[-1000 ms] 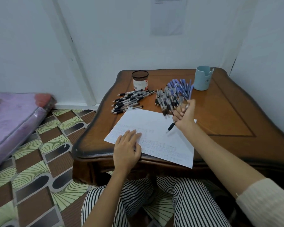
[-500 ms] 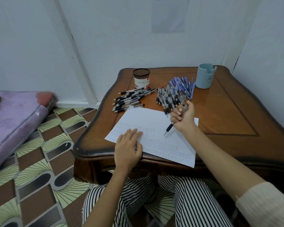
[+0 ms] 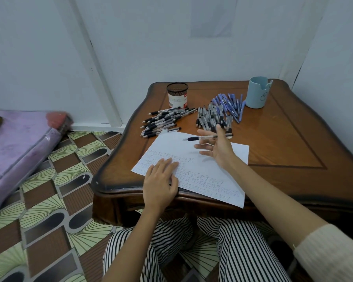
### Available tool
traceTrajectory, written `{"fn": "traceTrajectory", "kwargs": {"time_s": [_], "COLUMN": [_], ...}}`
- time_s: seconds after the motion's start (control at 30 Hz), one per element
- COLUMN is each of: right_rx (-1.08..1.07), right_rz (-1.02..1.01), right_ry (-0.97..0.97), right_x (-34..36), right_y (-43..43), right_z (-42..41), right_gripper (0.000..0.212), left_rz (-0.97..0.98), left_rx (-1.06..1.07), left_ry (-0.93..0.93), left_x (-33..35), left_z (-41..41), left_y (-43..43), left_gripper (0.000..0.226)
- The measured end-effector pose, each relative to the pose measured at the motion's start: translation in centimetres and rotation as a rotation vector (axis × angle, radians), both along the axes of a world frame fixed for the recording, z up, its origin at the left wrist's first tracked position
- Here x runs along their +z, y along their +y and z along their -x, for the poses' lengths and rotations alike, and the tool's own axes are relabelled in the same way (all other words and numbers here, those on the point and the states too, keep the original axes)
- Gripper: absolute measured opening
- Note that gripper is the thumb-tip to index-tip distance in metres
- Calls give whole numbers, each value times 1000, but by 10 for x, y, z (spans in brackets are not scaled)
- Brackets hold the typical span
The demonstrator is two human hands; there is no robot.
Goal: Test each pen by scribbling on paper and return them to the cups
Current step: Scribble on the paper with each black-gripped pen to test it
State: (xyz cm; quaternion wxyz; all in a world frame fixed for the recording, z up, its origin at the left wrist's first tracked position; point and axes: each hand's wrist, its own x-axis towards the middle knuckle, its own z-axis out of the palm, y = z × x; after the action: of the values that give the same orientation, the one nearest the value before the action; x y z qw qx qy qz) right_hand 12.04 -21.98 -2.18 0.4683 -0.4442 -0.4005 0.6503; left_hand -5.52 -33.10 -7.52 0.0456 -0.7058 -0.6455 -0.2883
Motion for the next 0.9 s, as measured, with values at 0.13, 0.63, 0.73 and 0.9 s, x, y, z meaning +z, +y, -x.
{"fn": "traceTrajectory", "kwargs": {"time_s": [0.13, 0.63, 0.73, 0.9], "right_rx": [112, -57, -75, -55], "right_rz": [-88, -442, -514, -560], "right_ry": [-27, -567, -606, -625], "right_x": [-7, -24, -29, -29], "right_y": [-2, -7, -7, -4], "right_z": [2, 21, 23, 23], "right_gripper": [41, 52, 53, 50], "left_rz": [-1, 6, 3, 9], "left_rx": [-6, -1, -1, 1], "left_ry": [3, -3, 0, -1], "left_x": [1, 1, 1, -1], "left_z": [0, 0, 0, 0], "left_y": [-1, 0, 0, 0], "left_gripper": [45, 46, 46, 47]}}
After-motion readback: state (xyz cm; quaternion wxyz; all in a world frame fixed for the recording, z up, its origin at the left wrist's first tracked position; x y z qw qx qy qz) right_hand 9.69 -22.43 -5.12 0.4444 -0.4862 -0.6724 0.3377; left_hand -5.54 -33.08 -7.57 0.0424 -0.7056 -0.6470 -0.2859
